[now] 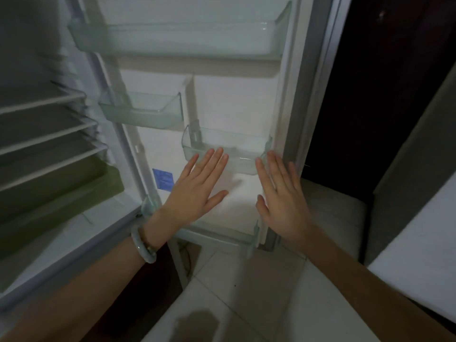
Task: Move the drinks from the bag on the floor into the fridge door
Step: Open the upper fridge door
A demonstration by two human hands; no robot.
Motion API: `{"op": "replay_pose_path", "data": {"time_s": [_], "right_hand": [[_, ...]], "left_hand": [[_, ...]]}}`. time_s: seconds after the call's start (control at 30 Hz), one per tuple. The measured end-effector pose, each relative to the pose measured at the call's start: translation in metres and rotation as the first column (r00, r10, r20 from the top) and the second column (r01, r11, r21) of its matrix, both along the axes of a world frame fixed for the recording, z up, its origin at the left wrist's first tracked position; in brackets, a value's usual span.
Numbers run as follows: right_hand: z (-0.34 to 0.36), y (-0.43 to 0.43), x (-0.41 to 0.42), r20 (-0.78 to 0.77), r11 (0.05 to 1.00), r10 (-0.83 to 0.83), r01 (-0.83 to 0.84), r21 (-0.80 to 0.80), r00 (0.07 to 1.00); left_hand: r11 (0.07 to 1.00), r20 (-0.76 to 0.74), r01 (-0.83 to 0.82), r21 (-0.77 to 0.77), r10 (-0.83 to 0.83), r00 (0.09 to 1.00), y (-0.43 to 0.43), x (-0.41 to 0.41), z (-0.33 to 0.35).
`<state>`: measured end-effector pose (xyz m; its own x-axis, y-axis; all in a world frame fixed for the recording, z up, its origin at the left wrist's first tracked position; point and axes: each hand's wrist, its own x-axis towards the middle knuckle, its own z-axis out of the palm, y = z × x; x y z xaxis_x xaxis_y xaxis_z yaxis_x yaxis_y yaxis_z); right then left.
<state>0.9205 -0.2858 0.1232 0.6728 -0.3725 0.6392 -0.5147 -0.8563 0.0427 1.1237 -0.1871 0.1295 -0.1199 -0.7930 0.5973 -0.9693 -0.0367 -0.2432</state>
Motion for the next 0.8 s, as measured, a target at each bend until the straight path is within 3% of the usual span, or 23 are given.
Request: {"op": "replay_pose_path", "data": {"time_s": [0.17,0.33,0.57,0.8], "right_hand": [[0.007,-0.026,0.018,-0.034,0.999,0.034,-0.035,-0.026,0.999],[0.015,-0.069,0.032,-0.081,1.000,0.011,-0.010,0.004,0.997],[0.022,-0.127,0.041,-0.130,1.000,-0.013,0.012,-0.009,0.991],[0.025,-0.181,0.056,-0.157,0.997,0.006,0.008,0.083,0.988]], "left_hand": [[0.999,0.053,0.008,-0.033,-0.007,0.999,-0.033,0.006,0.001],[0.996,-0.046,-0.068,-0.059,0.066,0.997,-0.069,0.011,0.009],[0.997,0.058,-0.071,-0.007,0.071,0.996,-0.114,0.023,0.009],[0.987,0.066,-0.159,-0.005,0.159,0.985,-0.156,0.030,0.001]]}}
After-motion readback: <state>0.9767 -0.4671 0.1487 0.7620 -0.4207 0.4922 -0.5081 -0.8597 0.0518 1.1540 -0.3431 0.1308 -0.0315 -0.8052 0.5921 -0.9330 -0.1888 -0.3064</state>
